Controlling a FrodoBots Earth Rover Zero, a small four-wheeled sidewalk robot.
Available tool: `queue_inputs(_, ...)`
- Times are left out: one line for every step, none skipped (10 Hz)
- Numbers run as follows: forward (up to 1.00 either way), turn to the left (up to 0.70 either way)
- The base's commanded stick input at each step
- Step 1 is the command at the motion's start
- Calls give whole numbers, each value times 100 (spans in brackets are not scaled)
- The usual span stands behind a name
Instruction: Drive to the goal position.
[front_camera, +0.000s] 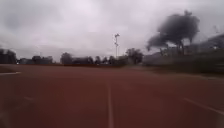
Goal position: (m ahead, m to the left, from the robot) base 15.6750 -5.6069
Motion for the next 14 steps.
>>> queue_inputs(70, -14)
queue_inputs(70, -14)
queue_inputs(70, -14)
queue_inputs(70, -14)
queue_inputs(70, -14)
queue_inputs(70, -14)
queue_inputs(70, 0)
queue_inputs(70, 0)
queue_inputs(70, 0)
queue_inputs(70, 0)
queue_inputs(70, 0)
queue_inputs(70, 0)
queue_inputs(70, 0)
queue_inputs(70, 0)
